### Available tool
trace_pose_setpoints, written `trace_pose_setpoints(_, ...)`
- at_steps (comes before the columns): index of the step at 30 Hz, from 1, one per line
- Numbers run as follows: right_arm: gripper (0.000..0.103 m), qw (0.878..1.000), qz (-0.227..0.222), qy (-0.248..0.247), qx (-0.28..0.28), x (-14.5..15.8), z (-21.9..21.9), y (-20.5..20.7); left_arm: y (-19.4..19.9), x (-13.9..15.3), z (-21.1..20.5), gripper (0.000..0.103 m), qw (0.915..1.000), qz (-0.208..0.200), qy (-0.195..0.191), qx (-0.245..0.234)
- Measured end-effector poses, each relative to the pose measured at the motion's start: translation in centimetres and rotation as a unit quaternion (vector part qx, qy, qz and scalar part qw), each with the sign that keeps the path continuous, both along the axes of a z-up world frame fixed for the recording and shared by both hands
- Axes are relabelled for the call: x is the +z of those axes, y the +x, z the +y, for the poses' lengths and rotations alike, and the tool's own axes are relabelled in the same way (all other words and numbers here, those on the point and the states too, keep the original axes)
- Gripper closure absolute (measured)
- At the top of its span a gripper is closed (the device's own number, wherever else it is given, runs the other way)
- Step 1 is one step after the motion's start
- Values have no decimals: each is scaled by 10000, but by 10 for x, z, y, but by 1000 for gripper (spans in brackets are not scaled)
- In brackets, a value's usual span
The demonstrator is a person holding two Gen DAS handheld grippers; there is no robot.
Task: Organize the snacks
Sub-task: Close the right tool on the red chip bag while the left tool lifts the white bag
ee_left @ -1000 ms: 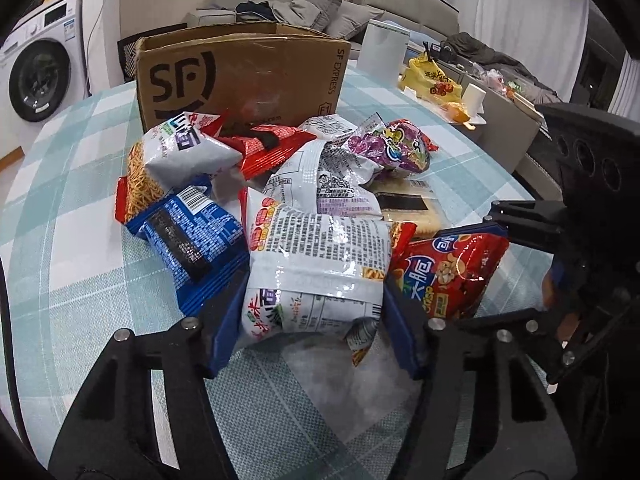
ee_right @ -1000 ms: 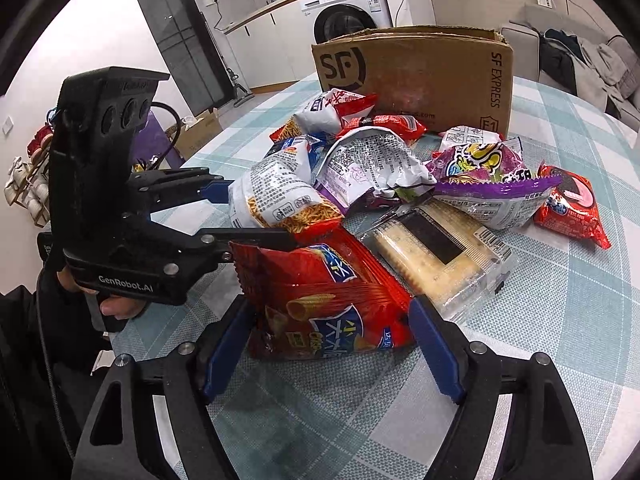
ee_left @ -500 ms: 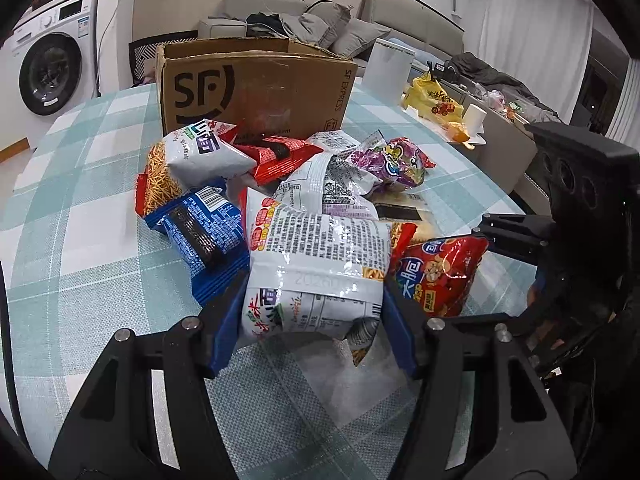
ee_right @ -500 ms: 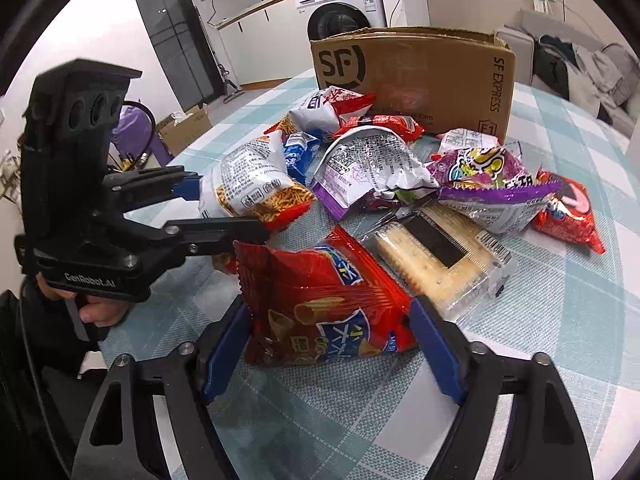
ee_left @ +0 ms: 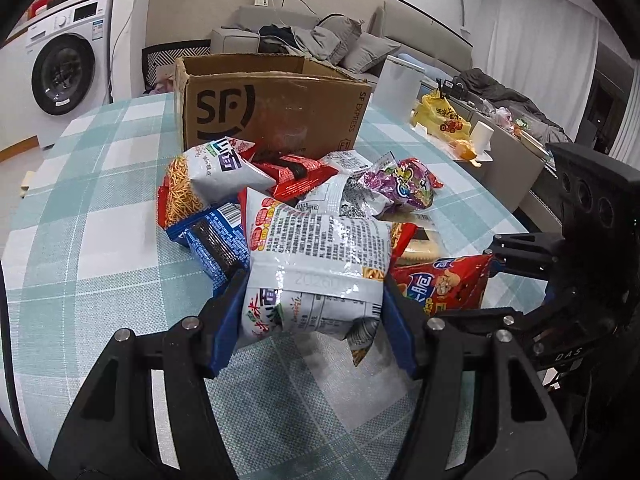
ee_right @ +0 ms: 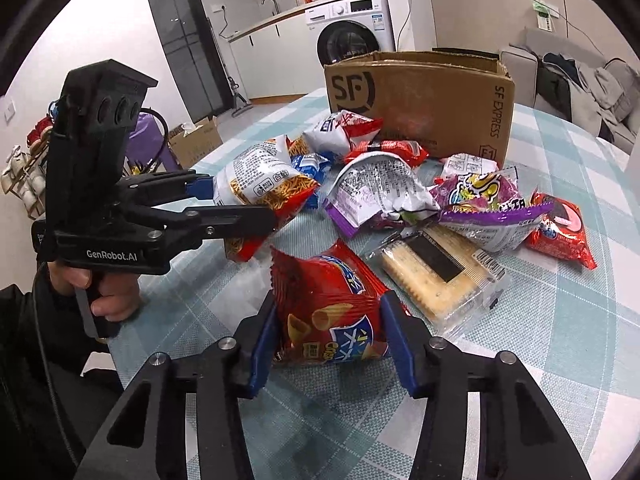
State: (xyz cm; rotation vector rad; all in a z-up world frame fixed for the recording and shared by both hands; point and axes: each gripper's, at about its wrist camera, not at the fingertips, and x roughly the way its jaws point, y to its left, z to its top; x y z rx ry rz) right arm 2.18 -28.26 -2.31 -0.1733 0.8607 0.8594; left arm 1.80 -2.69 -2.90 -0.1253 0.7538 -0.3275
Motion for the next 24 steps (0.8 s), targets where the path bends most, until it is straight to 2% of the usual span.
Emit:
trace_pose_setpoints(5,59,9999,-65,126,-7,5,-3,-3,-1,3,4,43,9999,-69,-32,66)
trace_pose_setpoints(14,61,9988,-211,442,-74,18,-10,-4,-2,8,9,43,9997,-143,-91,171)
trace_pose_setpoints(19,62,9984,-362,435,-65,23,-9,-7,-4,12,10,43,9995,-182,-121,207)
trace_pose_setpoints(21,73,9981,-386,474,-37,25,-9,-9,-4,13,10,43,9995,-192,-122,218)
trace_pose_setpoints(24,78,9977,-445,504,-37,29,-10,-10,-4,15,12,43,9993,-214,-141,254)
